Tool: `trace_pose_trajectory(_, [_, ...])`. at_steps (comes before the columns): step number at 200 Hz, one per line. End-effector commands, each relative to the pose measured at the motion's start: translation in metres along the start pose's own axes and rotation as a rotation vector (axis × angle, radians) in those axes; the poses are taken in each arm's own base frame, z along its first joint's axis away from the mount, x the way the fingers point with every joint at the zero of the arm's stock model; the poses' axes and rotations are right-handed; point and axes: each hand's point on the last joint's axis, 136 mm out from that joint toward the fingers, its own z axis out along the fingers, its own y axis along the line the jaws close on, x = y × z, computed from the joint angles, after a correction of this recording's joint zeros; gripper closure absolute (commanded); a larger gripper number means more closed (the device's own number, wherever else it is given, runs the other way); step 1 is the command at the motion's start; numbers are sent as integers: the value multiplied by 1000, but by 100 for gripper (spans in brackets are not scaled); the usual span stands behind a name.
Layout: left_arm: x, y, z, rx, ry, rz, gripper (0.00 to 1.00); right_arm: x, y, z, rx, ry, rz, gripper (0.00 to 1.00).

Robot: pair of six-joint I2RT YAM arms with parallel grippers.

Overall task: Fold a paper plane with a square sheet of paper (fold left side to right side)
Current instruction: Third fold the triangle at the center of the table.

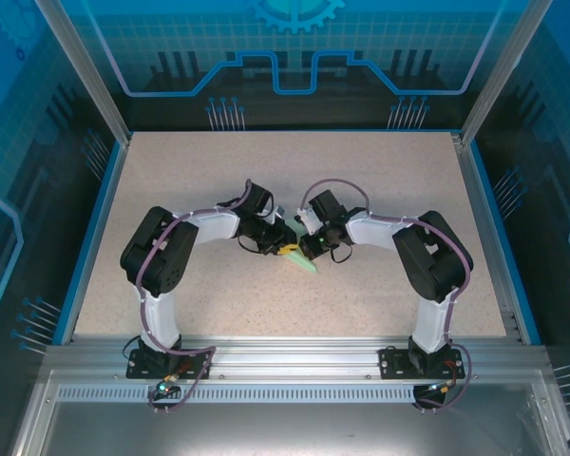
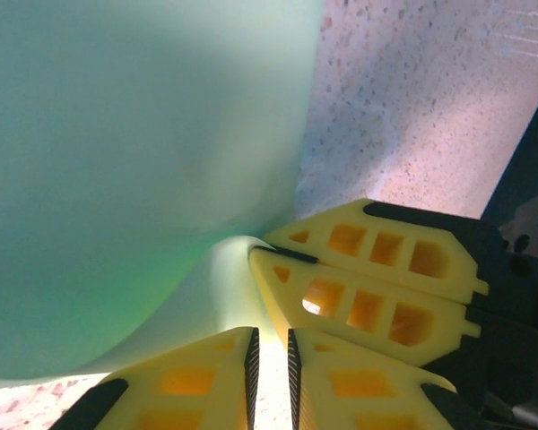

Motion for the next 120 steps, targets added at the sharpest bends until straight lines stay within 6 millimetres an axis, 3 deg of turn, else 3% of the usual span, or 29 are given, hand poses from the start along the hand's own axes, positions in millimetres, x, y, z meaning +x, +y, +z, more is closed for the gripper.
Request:
trace_pose_trajectory(1, [2, 18, 7, -79, 6, -13, 80, 31, -6, 16, 7, 114, 15, 100])
trace_pose_trajectory(120, [18, 46, 9, -153, 21, -36, 80, 30, -7, 17, 8, 115, 13, 100])
